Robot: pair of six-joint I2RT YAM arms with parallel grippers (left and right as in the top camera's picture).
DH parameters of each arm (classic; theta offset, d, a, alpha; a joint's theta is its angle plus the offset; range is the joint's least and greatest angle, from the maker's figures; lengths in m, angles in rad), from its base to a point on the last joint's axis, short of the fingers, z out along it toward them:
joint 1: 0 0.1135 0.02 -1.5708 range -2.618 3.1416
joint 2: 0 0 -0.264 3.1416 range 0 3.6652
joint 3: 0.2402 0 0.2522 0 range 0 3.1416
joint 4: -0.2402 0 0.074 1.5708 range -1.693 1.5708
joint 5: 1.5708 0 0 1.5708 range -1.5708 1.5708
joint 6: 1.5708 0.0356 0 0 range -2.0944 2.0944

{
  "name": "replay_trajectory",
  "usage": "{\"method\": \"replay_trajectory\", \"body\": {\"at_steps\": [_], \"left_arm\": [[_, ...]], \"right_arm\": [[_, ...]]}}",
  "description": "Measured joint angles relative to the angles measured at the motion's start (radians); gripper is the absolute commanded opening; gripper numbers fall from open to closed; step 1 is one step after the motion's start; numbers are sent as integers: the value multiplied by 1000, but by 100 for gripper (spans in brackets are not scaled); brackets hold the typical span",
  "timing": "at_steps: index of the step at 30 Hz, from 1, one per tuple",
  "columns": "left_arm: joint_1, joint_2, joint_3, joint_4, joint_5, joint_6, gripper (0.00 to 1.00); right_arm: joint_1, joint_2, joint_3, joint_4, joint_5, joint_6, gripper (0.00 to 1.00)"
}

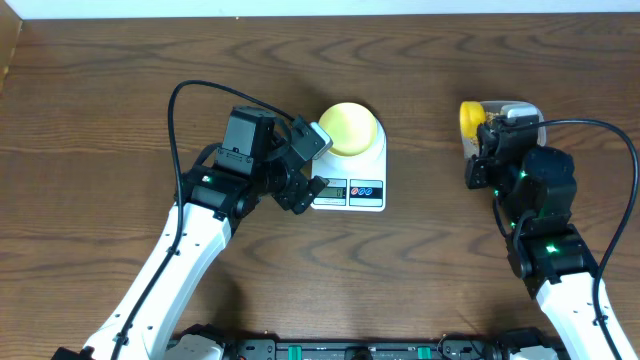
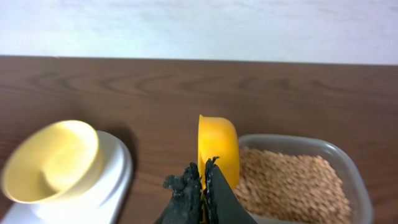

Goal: Scoop item into bowl and weigh 50g on scale
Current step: 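Move the yellow scoop with the right gripper over the soybean tub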

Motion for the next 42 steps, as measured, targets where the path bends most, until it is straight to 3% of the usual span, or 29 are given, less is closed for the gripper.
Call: {"method": "replay_trajectory", "body": {"at_steps": [13, 20, 26, 42], "left_arm": [[0, 0, 0, 0, 0, 0, 84], [0, 0, 0, 0, 0, 0, 84], [0, 0, 0, -1, 0, 0, 84], [0, 0, 0, -2, 0, 0, 84]], "right_arm": [[-40, -12, 47, -26, -143, 51, 1], [-181, -13, 64, -144, -133, -97, 1], [-244, 43, 64, -146, -127, -218, 1], [-250, 354, 66, 67, -80, -308, 1]]}}
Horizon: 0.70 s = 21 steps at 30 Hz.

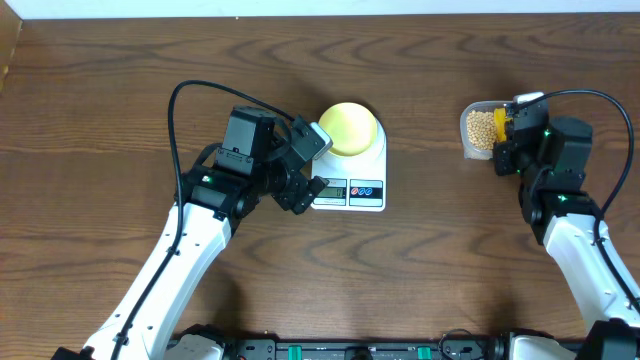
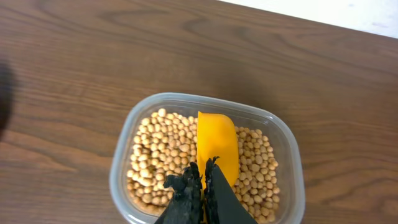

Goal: Scoop item into bowl and weigh 50g on scale
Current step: 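Move the yellow scoop with the right gripper over the soybean tub, then dip the scoop into the soybeans with the right gripper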

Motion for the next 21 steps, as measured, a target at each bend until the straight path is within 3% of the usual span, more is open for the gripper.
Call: {"method": "replay_trajectory", "body": {"at_steps": [21], "left_arm": [[0, 0, 0, 0, 0, 0, 84]], "right_arm": [[-2, 7, 3, -91, 61, -11, 1]]}}
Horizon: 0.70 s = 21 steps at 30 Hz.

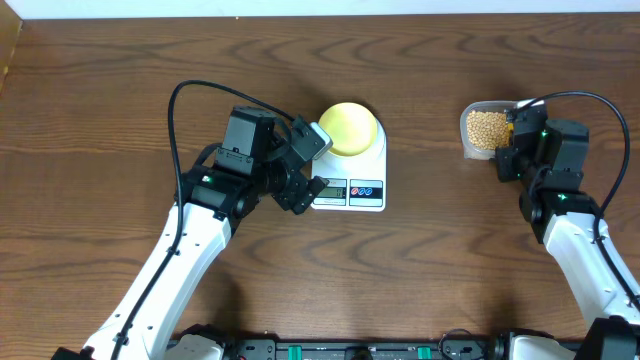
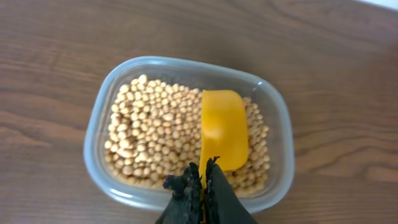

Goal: Scoop item into bowl and weigh 50g on scale
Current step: 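Dip the scoop into the soybeans with the right gripper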

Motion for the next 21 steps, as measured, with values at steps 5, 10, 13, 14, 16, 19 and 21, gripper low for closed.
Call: {"method": "replay_trajectory", "body": {"at_steps": [5, 10, 13, 14, 16, 19, 21], "left_arm": [[0, 0, 0, 0, 0, 0, 84], [0, 0, 0, 0, 0, 0, 84], [0, 0, 0, 0, 0, 0, 84], [0, 0, 0, 0, 0, 0, 84], [0, 0, 0, 0, 0, 0, 84], [0, 0, 0, 0, 0, 0, 84], [0, 0, 0, 0, 0, 0, 84]], "right_arm": [[0, 5, 1, -23, -73, 32, 1], [-2, 5, 1, -55, -132, 63, 1], [-3, 5, 2, -63, -145, 89, 1], [-3, 5, 3, -64, -148, 97, 1], [-4, 5, 3, -65, -154, 116, 1], [-5, 5, 3, -66, -169, 138, 1], [-5, 5, 3, -67, -187, 146, 1]]}}
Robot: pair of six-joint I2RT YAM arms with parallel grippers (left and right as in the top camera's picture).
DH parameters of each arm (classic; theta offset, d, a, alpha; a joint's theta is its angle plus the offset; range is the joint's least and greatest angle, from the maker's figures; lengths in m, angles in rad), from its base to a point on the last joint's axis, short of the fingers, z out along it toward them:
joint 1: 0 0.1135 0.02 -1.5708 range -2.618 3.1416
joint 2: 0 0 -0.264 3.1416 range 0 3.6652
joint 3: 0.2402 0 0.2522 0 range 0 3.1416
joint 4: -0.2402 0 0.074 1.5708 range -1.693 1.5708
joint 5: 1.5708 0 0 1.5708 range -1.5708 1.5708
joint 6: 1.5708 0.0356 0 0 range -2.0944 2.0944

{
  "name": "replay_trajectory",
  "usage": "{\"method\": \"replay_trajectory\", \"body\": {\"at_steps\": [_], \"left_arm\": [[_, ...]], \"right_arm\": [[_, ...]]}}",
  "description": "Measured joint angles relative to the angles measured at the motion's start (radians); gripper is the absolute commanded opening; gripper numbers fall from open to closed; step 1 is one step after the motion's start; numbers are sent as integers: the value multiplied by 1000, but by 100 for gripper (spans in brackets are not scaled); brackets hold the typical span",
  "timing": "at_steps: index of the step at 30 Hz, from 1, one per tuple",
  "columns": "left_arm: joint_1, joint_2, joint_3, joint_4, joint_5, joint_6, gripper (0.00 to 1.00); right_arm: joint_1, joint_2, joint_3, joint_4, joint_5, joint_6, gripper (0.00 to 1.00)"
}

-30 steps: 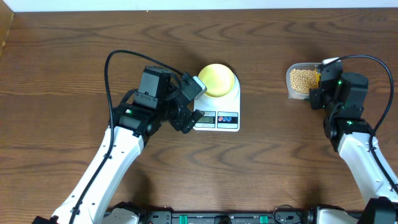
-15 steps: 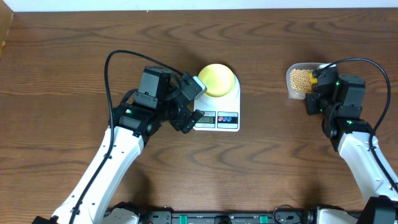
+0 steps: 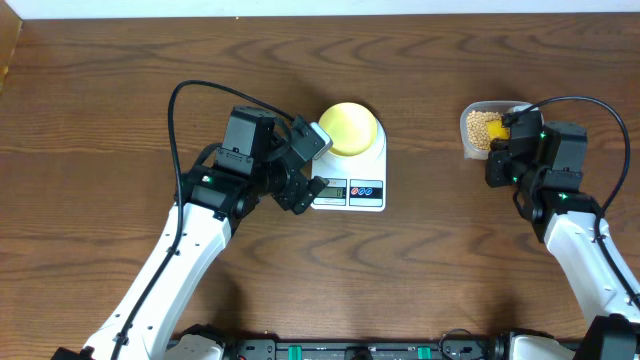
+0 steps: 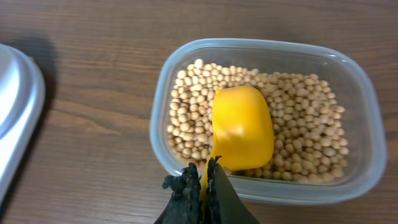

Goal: Scoop item into bowl and weigh 50g on scale
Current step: 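Dip the scoop into the soybeans with the right gripper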

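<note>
A clear plastic tub (image 4: 357, 102) of soybeans (image 4: 298, 106) stands at the right of the table, also seen from overhead as the tub (image 3: 468, 128). My right gripper (image 4: 201, 180) is shut on the handle of a yellow scoop (image 4: 241, 127), whose cup lies face down on the beans; from overhead the scoop (image 3: 497, 128) shows over the tub. A yellow bowl (image 3: 348, 126) sits on the white scale (image 3: 368, 165). My left gripper (image 3: 300, 170) hovers by the scale's left edge; its jaws are not clearly visible.
The scale's display and buttons (image 3: 347, 189) face the front edge. A corner of the white scale (image 4: 15, 118) shows at the left of the right wrist view. Black cables loop over both arms. Brown wood table (image 3: 100, 100) all around.
The right gripper has swung slightly left, and the scoop now lies turned over more centrally on the beans. The left arm, bowl and scale are unchanged.
First the right gripper held the scoop on edge at the tub's left rim, with the bowl in its view. Then the scoop was over the beans from the near side, then lower among them, and now rests cup-down on the beans. The left arm stayed by the scale throughout.
</note>
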Motion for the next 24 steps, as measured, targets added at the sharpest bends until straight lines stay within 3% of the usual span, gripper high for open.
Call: {"method": "replay_trajectory", "body": {"at_steps": [24], "left_arm": [[0, 0, 0, 0, 0, 0, 84]], "right_arm": [[-178, 57, 4, 10, -182, 306, 1]]}}
